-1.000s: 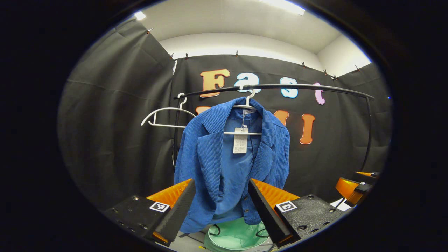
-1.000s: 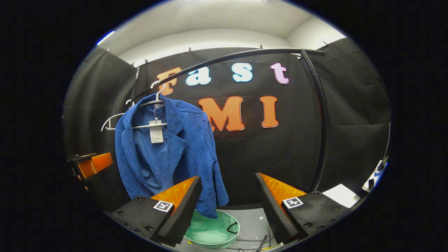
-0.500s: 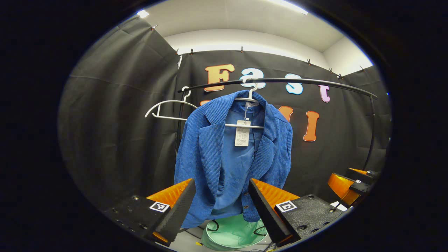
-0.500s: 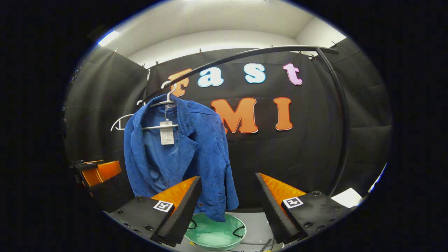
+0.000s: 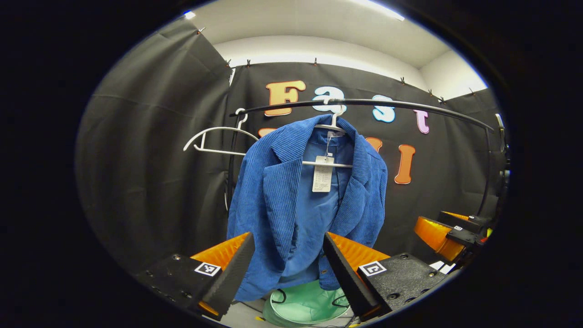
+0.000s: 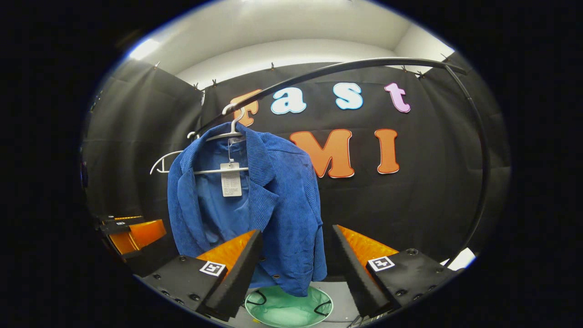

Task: Grasp the clothes on the hanger with both hands and then place them into the laundry hamper below.

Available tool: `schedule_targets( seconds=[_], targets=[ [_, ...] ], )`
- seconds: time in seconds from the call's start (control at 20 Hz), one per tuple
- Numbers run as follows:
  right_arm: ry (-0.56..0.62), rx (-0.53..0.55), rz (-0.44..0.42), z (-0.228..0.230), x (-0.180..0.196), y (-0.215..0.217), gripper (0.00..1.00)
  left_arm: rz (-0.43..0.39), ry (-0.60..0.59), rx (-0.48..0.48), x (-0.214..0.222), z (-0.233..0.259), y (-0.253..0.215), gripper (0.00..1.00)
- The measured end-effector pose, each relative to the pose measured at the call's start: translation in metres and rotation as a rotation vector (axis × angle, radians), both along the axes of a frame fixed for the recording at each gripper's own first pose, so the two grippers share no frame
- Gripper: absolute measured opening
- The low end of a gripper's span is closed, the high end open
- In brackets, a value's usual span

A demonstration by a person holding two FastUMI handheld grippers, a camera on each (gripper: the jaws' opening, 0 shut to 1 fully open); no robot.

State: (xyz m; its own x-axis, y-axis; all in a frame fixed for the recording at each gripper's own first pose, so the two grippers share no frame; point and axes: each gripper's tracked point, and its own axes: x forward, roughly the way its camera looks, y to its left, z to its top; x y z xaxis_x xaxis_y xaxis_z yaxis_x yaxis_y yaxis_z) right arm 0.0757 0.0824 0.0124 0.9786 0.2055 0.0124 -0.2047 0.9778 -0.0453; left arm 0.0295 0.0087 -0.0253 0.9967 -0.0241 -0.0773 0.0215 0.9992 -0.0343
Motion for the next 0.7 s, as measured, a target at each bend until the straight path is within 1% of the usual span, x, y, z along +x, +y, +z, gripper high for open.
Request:
schedule_targets(
  seconds=[0.1,0.15,0.2,0.25,0.4,0.45,0.5,0.65,0.7],
  targets=[
    [-0.012,-0.016,0.009,0.003,0.011,0.013,0.98,-0.011,-0.001,0.012,0.01,-0.001,0.005,0.95],
    [-0.015,-0.016,0.016,0.003,0.017,0.021,0.98,-0.023,-0.005,0.011,0.015,-0.001,0.006,0.98],
    [-0.016,-0.015,0.02,0.003,0.023,0.026,0.9,-0.034,-0.012,0.008,0.02,0.0,0.007,0.95],
    [-0.019,-0.015,0.023,0.003,0.03,0.032,0.98,-0.043,-0.019,0.008,0.026,0.0,0.009,0.97],
    [-0.038,-0.023,0.033,0.007,0.052,0.049,0.98,-0.056,-0.036,0.023,0.043,0.004,0.017,0.93],
    [-0.039,-0.022,0.042,0.006,0.061,0.057,0.9,-0.061,-0.039,0.023,0.048,0.004,0.019,0.95],
    [-0.037,-0.02,0.048,0.007,0.069,0.063,0.98,-0.068,-0.038,0.022,0.05,0.003,0.019,0.93],
    [-0.037,-0.02,0.062,0.005,0.096,0.077,0.98,-0.076,-0.026,0.014,0.061,-0.001,0.025,0.93],
    [-0.034,-0.025,0.064,0.004,0.105,0.08,0.98,-0.077,-0.029,0.012,0.062,0.0,0.026,0.95]
  ],
)
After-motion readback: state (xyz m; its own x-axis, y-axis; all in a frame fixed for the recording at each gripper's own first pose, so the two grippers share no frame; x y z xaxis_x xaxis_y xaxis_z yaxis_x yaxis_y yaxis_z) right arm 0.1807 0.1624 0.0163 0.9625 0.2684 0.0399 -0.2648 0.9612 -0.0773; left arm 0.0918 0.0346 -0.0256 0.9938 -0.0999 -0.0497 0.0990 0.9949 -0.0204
